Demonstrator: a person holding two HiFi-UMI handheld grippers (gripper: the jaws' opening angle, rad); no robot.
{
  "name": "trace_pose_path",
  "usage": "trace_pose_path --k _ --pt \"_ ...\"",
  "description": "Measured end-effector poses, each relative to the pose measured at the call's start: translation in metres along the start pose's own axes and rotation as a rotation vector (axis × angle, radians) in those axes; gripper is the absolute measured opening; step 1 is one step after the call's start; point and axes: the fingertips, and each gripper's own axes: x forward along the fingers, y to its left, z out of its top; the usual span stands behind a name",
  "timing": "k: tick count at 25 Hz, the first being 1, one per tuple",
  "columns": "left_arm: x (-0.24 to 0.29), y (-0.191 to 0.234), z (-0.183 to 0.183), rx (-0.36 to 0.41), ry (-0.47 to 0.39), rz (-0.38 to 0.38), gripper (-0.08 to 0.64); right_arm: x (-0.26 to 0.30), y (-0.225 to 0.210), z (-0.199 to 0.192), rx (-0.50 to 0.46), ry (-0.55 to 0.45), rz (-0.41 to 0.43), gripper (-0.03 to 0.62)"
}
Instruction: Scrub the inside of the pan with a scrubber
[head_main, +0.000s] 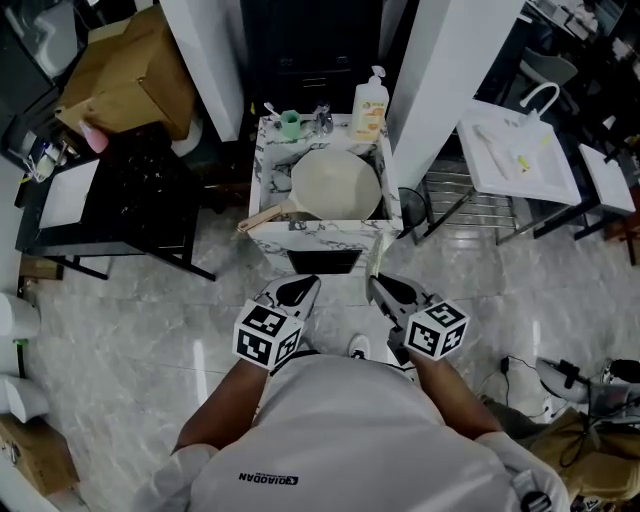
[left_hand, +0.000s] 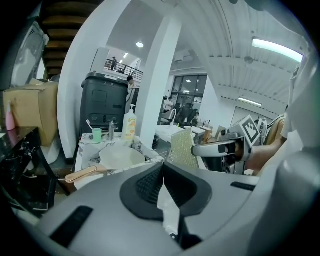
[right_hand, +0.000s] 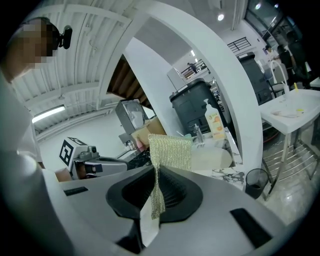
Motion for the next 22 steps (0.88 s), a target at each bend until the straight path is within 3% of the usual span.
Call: trace_pose_path --k 22 --pt "-0.019 0.015 0.007 0.02 -0.037 0.02 0.015 0.012 0.016 0.0 -0.021 0.012 -0.018 0.06"
